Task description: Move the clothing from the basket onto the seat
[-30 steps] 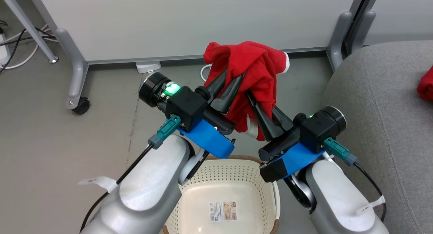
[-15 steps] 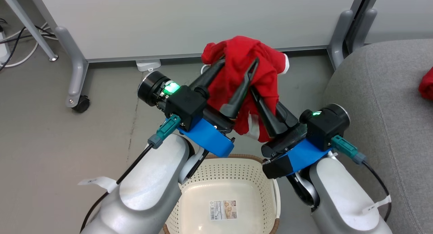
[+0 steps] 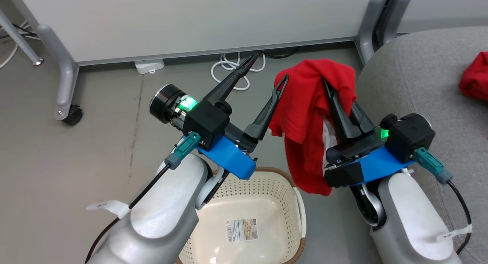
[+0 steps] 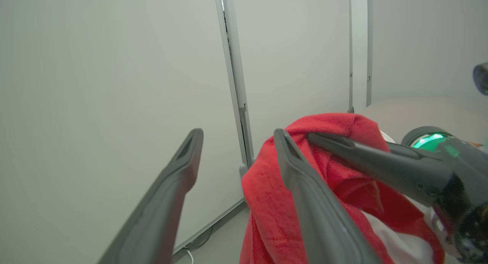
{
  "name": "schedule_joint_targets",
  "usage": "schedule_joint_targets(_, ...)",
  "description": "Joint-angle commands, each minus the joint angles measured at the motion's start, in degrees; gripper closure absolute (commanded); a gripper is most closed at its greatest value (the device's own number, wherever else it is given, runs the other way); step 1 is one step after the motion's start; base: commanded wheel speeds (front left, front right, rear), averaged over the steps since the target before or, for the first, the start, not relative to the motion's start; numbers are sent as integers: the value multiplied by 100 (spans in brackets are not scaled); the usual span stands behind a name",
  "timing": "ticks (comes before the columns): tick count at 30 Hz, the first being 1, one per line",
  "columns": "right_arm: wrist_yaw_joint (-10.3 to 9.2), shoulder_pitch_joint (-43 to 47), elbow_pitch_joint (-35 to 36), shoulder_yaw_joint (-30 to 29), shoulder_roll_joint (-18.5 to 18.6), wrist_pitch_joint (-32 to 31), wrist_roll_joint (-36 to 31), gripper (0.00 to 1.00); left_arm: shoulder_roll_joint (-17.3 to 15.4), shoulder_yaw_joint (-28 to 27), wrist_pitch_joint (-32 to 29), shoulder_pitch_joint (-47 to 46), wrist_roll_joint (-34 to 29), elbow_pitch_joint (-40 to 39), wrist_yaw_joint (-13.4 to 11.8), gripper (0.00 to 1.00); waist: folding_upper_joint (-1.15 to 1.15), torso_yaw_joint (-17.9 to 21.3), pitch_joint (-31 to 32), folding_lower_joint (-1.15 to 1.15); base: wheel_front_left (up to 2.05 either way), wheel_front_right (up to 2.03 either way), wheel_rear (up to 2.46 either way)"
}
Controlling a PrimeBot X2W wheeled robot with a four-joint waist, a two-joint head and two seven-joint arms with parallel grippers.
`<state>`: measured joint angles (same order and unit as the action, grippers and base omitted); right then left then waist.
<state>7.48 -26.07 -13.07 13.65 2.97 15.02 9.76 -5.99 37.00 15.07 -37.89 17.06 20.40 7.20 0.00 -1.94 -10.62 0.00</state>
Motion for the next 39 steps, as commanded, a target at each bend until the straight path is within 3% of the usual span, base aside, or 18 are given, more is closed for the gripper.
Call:
schedule_joint_targets(1, 3, 98, 51, -66, 24, 24, -15, 100, -30, -10, 15, 40, -27, 12, 29, 0, 0, 121, -66, 0, 0, 0, 0)
schedule_joint_targets(22, 3, 575, 440, -1214, 38, 24, -37, 100, -169, 752, -39, -317, -41, 300, 27, 0, 0, 1855, -517, 0, 0, 0, 0)
schedule_joint_targets(34, 3, 817, 580, -1617, 21, 24, 48, 100, -84, 1144, -17, -478, 96, 434, 27, 0, 0, 2065, -610, 0, 0, 0, 0)
schedule_joint_targets(39, 3, 450, 674, -1636, 82, 24, 15, 100, -109, 1178, -10, -542, 97, 450, 27, 0, 0, 2004, -752, 0, 0, 0, 0)
